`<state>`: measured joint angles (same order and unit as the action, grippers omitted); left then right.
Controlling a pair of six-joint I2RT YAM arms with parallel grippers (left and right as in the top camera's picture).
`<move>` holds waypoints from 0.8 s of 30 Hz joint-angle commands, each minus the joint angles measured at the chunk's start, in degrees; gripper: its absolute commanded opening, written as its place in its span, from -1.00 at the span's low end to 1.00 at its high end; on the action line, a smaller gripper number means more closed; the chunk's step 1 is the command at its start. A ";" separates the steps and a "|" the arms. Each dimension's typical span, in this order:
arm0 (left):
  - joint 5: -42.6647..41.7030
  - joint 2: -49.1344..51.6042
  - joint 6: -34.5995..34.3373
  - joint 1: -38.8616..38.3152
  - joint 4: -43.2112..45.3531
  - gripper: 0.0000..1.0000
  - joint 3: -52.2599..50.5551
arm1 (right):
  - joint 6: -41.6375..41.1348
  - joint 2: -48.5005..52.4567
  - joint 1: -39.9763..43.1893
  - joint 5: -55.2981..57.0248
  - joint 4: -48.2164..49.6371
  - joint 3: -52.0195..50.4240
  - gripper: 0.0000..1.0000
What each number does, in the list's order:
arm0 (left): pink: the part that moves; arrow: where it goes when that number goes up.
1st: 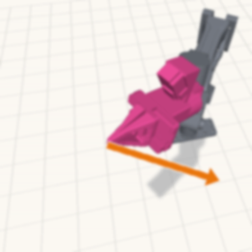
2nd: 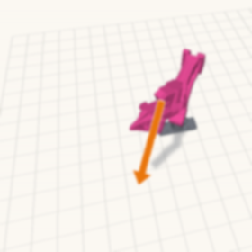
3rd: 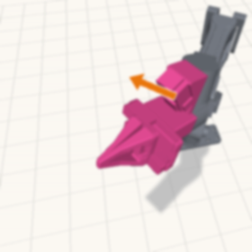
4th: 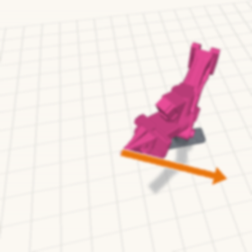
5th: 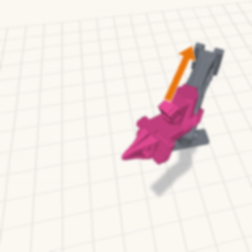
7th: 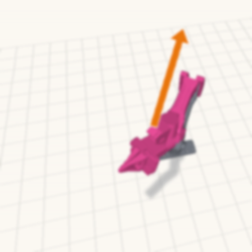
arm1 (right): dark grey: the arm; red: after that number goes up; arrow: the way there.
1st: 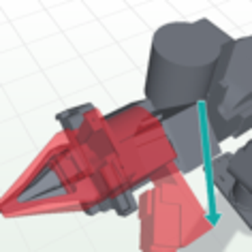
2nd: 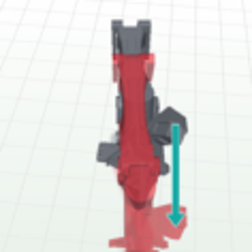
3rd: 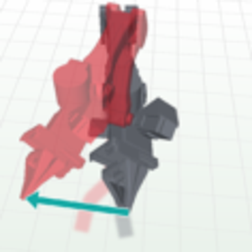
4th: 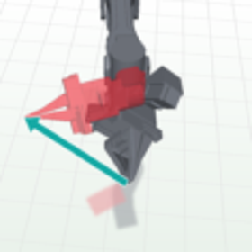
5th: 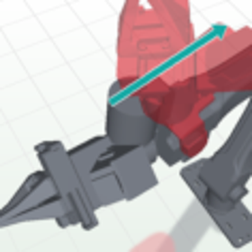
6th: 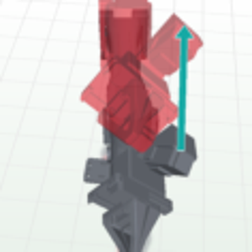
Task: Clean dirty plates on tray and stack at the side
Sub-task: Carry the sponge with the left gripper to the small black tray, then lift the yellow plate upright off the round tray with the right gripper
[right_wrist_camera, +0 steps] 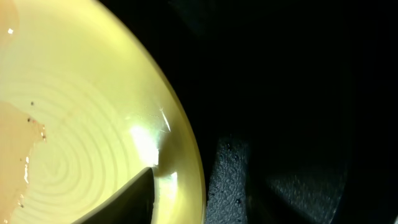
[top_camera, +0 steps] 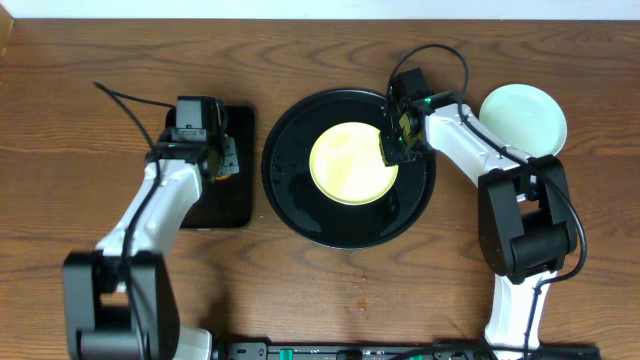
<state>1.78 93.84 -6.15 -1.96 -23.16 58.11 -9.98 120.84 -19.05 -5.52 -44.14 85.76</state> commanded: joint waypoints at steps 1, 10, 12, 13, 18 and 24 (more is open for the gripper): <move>1.51 5.77 -0.59 1.11 1.49 -0.84 0.13 | -0.26 -0.72 -0.55 0.11 0.00 -0.17 0.15; 1.88 7.48 -0.57 3.61 4.37 0.54 0.15 | -0.26 -0.72 -0.55 0.11 0.09 -0.17 -0.52; 1.88 6.49 -0.57 3.61 4.35 0.57 0.15 | -0.26 -0.85 -0.52 0.13 1.11 0.17 -0.98; 1.88 5.49 -0.57 3.61 4.35 0.58 0.15 | -0.26 -1.33 -0.42 0.09 1.18 1.27 -0.98; 1.90 4.31 -0.57 3.61 4.35 0.75 0.15 | 0.72 -6.32 -0.81 0.13 -0.28 6.36 -0.98; 1.90 4.31 -0.57 3.61 4.33 0.75 0.13 | 3.34 -13.90 -3.82 13.86 -3.63 7.13 -0.98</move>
<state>3.01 98.65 -6.42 1.48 -18.90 58.08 -8.67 112.31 -20.29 -1.52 -46.30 91.02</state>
